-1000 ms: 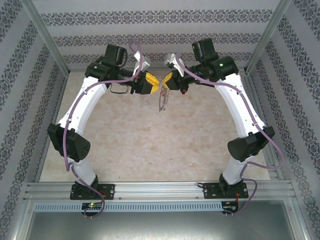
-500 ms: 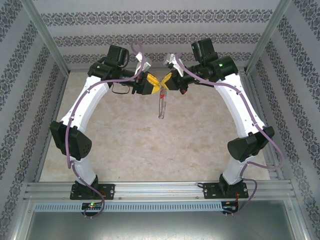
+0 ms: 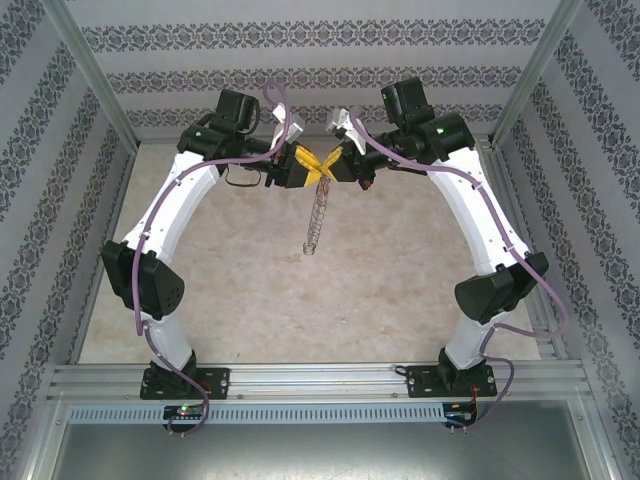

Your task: Put the keys on the keyring

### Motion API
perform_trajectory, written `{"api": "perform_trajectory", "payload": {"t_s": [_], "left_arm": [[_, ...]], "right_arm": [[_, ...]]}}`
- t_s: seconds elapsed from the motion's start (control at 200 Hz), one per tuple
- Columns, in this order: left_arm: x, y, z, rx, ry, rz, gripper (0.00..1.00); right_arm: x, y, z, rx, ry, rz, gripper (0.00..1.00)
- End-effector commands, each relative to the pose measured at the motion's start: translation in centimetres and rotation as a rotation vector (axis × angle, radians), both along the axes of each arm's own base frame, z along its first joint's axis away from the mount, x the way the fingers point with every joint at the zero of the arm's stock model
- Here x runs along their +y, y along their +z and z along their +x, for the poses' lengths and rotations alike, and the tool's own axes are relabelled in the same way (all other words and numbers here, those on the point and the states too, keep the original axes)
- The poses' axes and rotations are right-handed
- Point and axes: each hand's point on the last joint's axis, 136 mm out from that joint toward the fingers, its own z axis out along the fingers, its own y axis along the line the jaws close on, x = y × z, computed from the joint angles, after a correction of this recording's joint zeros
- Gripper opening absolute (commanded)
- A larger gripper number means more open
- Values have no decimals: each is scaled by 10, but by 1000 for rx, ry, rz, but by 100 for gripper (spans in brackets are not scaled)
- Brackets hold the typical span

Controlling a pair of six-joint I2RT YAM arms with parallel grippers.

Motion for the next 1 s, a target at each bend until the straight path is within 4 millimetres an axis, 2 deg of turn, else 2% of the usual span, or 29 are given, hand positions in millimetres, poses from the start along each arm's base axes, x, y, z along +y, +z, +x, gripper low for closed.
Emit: {"api": "perform_trajectory", "payload": {"t_s": [0.0,0.415,0.565,0.66,0.784,0.894,0.999], "left_arm": [[-2,12,-3,-34,-13,-26,35],[-9,12,-5,-27,-42,-40,31],[-11,11,-5,-24,-49,-42,16],[-11,12,-6,-25,-53,-45,0],[-11,13,-6,-28,-52,-45,0],[-11,13,-6,-32,-50,-46,0],[-11,16,-5,-35,-48,-49,0]], "right_arm": [[5,12,-9,-14,37,44,0],[8,10,-8,-9,42,45,0],[7,11,-7,-11,36,43,0],[7,12,-7,-17,33,45,0],[6,16,-3,-28,12,48,0],[-2,26,1,-37,-20,77,25],[-15,38,1,-38,-51,135,34]]}}
